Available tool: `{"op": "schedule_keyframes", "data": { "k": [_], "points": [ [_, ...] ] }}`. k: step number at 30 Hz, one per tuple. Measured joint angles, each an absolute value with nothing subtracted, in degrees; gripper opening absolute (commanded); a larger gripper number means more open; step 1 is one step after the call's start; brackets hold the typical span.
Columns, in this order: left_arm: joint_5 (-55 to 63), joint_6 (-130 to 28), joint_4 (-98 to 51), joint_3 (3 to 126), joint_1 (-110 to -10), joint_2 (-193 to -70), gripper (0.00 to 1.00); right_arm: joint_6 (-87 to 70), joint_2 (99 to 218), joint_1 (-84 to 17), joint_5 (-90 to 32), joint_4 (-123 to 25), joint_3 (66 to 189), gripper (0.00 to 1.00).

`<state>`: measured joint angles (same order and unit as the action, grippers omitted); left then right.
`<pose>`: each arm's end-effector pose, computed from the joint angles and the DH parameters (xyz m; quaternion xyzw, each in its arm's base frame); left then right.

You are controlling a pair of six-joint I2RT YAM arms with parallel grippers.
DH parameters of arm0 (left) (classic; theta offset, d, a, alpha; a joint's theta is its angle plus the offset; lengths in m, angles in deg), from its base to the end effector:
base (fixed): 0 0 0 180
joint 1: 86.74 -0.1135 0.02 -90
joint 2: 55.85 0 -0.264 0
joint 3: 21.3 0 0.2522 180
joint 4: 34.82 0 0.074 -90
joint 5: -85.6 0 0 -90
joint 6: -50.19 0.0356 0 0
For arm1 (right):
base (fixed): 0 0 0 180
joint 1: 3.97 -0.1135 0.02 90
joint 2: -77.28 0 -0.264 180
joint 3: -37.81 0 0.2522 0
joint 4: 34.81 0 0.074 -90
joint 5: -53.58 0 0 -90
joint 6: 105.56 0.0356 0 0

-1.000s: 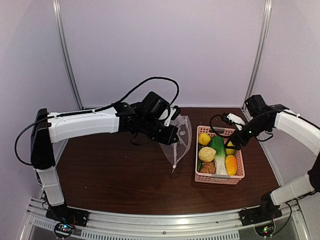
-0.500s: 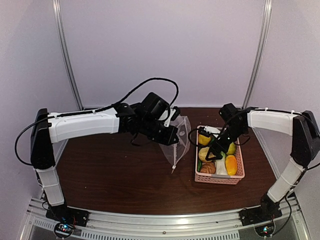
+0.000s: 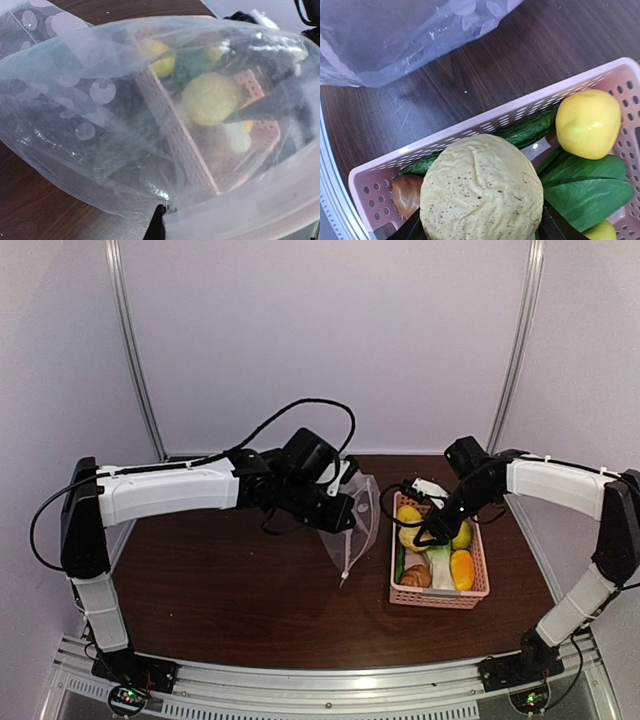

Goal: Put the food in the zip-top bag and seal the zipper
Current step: Pick up the fake fruit from the bin, then place the fake fruit in the zipper food storage bag.

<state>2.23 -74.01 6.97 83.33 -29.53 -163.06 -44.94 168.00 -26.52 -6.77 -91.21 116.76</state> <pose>0.2285 -0.3622 0.2779 0.2055 0.8973 -0.3143 0.2322 0.2788 0.1349 0.2286 -0.4591 0.8322 0.2399 0.1977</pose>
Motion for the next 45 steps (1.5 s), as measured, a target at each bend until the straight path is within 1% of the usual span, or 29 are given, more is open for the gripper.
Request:
{"op": "schedule_keyframes", "data": {
  "k": [4,8,12,16,21,27,32,39,45],
  "points": [
    [2.1,-74.0,6.4,83.3,-29.5,-163.1,0.0,-44.7,161.0,-26.5,-7.3,-92.0,116.8,0.5],
    [2.1,-74.2,5.7,83.3,-29.5,-163.1,0.0,-44.1,154.1,-26.5,-6.7,-94.1,117.1,0.5],
    [2.2,-74.8,5.3,83.4,-29.5,-163.1,0.0,-43.6,149.4,-27.6,-3.2,-97.1,119.2,0.5],
    [2.4,-75.8,4.5,84.9,-29.5,-163.8,0.0,-43.5,146.9,-31.3,2.6,-99.3,122.6,0.5],
    [2.8,-78.2,1.6,86.8,-29.5,-164.9,0.0,-44.0,150.0,-37.0,8.6,-102.4,128.6,0.5],
    [3.8,-80.4,-0.6,88.0,-29.5,-165.3,0.0,-42.2,156.9,-40.8,11.3,-102.9,132.4,0.48],
    [4.4,-81.4,-1.6,87.2,-29.5,-165.0,0.0,-39.0,160.6,-40.2,11.2,-100.6,133.1,0.48],
    [4.4,-81.6,-1.9,82.8,-29.5,-161.8,0.0,-34.0,160.9,-37.2,9.1,-93.2,132.1,0.47],
    [4.1,-81.6,-2.1,81.3,-29.9,-160.5,0.0,-31.3,163.0,-35.7,6.0,-90.1,131.5,0.47]
  ]
}}
